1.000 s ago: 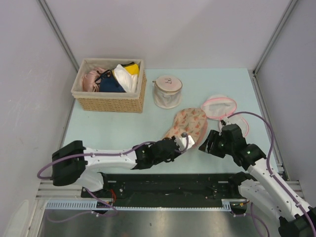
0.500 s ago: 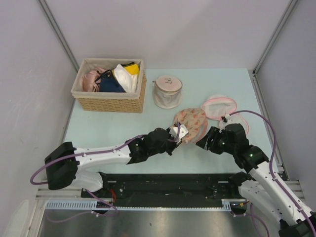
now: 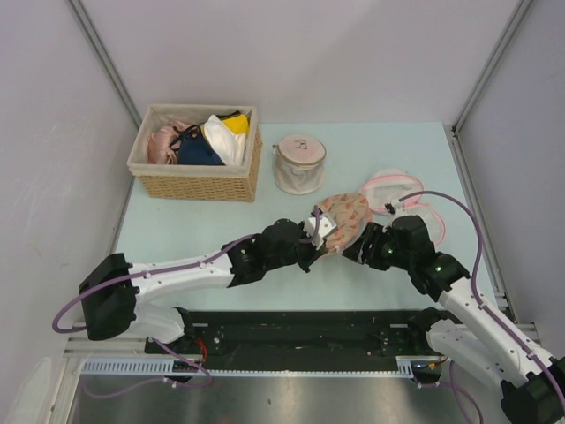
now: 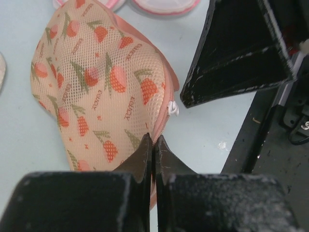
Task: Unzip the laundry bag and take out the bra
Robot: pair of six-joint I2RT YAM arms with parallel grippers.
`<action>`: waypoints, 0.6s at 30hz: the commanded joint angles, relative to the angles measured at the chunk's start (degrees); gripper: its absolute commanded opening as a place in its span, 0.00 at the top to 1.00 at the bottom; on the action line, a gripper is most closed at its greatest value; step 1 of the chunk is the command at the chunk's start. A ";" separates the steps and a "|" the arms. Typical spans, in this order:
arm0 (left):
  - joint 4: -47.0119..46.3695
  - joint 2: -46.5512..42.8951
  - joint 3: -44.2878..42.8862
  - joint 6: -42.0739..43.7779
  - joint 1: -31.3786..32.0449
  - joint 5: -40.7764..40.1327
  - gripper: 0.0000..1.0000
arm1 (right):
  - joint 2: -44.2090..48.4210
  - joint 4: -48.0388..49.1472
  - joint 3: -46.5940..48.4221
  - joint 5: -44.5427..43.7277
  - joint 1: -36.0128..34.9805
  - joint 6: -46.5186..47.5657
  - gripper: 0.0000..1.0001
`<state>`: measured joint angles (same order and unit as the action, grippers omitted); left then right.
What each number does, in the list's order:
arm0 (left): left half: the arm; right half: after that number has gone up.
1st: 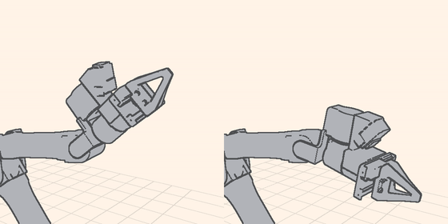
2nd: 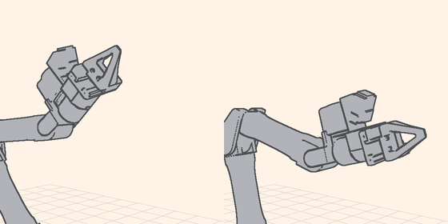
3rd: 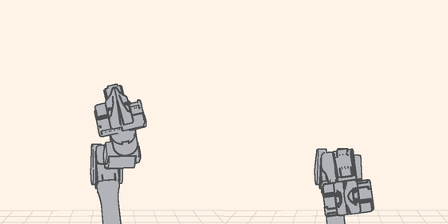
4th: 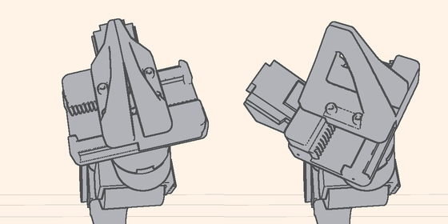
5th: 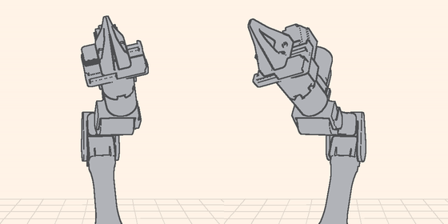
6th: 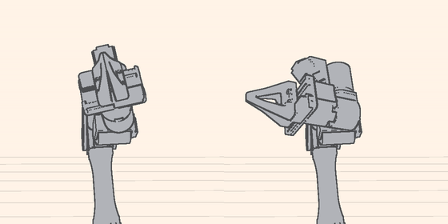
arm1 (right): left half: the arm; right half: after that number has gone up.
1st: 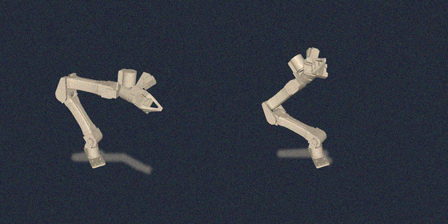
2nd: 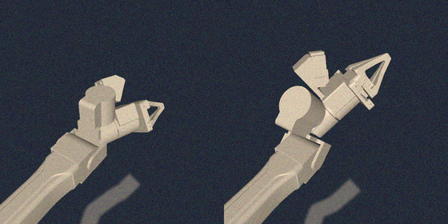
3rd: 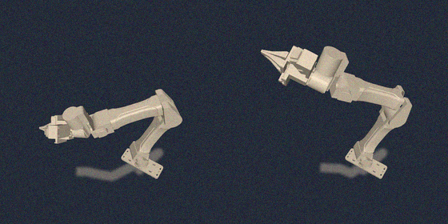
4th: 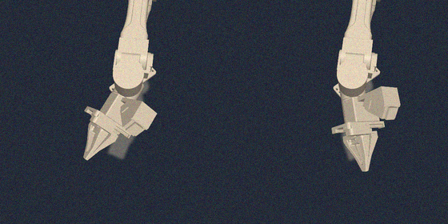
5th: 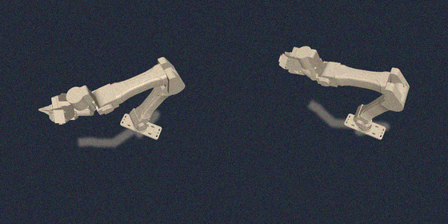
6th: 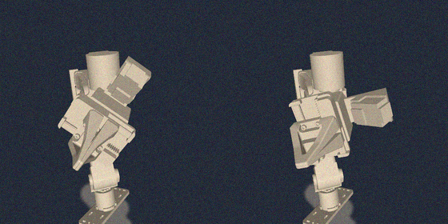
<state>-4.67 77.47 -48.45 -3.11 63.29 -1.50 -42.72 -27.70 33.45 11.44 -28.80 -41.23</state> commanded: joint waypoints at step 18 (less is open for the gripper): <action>3.44 3.12 -8.51 -3.65 -1.76 3.52 1.00 | 1.15 3.01 2.32 -0.28 -0.30 3.61 0.41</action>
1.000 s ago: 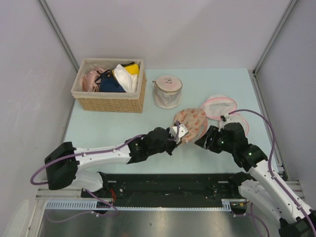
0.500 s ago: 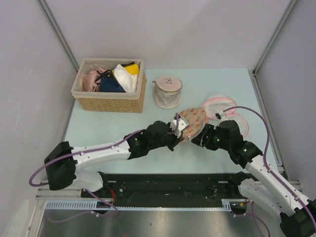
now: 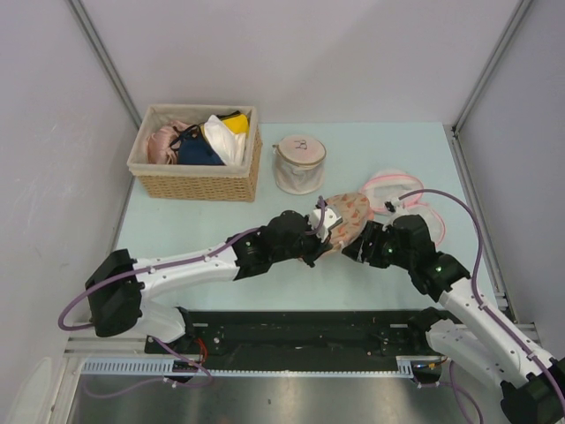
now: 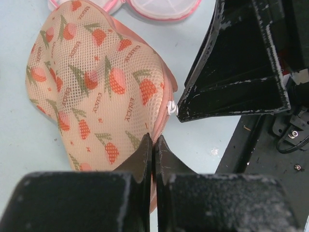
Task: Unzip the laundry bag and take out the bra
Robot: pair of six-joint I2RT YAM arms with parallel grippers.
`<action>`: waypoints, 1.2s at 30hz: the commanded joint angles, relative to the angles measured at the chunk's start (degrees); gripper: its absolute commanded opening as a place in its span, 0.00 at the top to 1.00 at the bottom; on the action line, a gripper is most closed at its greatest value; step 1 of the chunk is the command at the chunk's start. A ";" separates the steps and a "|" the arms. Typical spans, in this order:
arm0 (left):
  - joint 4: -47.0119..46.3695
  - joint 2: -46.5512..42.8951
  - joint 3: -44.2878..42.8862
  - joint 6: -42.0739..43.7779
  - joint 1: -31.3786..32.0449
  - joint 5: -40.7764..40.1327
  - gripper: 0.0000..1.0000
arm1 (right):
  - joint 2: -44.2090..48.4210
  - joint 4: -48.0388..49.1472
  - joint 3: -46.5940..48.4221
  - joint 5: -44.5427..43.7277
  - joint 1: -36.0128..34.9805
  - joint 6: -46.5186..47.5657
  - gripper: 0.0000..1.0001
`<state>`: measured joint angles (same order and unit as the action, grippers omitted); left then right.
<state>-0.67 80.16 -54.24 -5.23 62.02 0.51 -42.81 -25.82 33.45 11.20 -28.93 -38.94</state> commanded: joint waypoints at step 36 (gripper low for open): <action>-2.50 -2.02 -2.54 0.58 -1.20 4.41 1.00 | -1.14 15.37 3.29 7.44 0.28 -1.75 0.83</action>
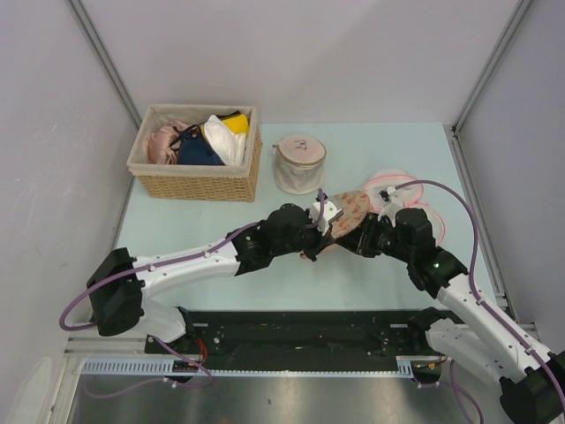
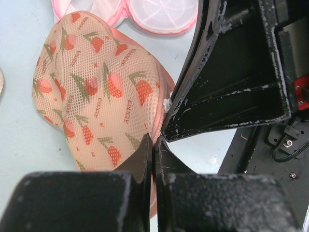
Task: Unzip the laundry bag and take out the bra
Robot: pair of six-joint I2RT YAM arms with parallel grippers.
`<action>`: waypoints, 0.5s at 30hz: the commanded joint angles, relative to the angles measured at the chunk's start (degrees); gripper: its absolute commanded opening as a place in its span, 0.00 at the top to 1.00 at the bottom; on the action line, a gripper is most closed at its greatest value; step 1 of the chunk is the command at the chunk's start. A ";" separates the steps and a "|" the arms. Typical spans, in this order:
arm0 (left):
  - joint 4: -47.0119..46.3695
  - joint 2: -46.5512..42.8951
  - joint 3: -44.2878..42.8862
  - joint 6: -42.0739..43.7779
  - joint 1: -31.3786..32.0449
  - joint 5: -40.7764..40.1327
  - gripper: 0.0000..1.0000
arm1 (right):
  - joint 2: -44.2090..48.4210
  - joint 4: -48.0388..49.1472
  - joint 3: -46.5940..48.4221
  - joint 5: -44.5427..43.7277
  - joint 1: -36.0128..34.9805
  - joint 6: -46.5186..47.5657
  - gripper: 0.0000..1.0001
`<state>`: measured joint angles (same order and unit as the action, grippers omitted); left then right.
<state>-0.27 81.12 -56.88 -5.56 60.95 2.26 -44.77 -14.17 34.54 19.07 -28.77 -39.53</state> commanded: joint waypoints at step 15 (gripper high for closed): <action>-0.70 -6.15 4.41 4.24 -1.62 2.13 1.00 | 2.41 -3.05 1.76 2.45 10.83 2.52 1.00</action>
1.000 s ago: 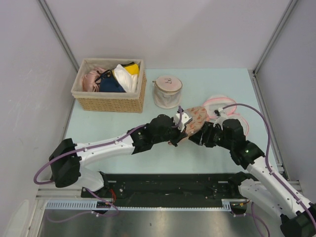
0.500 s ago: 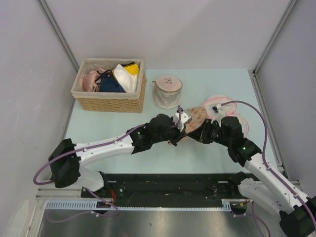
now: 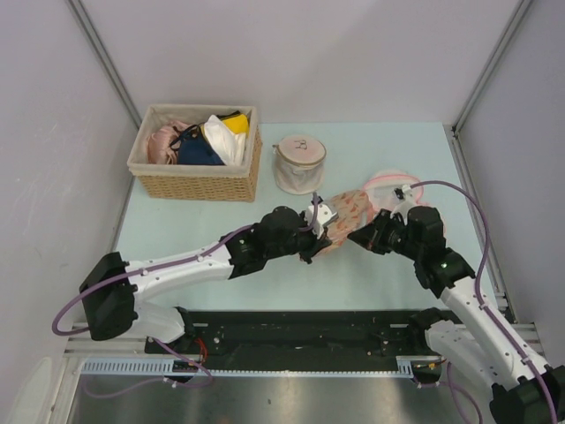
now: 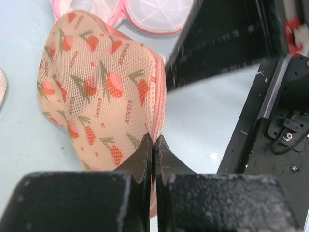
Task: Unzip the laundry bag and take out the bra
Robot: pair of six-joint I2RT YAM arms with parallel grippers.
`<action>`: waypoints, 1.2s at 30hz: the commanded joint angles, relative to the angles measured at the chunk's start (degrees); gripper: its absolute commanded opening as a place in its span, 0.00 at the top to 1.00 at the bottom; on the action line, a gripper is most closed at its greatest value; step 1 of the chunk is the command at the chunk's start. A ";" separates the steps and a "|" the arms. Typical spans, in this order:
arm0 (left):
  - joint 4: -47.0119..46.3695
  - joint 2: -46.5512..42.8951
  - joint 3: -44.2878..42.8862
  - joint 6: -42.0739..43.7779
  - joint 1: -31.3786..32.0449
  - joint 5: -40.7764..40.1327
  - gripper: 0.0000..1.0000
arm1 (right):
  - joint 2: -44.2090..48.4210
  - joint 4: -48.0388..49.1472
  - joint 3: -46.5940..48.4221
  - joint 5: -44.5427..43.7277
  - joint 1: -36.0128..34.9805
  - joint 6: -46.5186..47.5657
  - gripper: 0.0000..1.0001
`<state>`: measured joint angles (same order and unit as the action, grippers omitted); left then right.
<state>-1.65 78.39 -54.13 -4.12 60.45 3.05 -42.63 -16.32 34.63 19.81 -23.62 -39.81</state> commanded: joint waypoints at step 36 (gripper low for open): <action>8.75 2.11 3.78 5.96 -7.97 4.22 0.55 | -4.92 8.76 -10.20 7.53 13.51 1.49 1.00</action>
<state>1.28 76.20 -44.31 0.21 53.63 3.07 -50.76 -9.32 24.16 30.57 -7.49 -35.64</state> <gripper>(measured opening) 0.265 0.010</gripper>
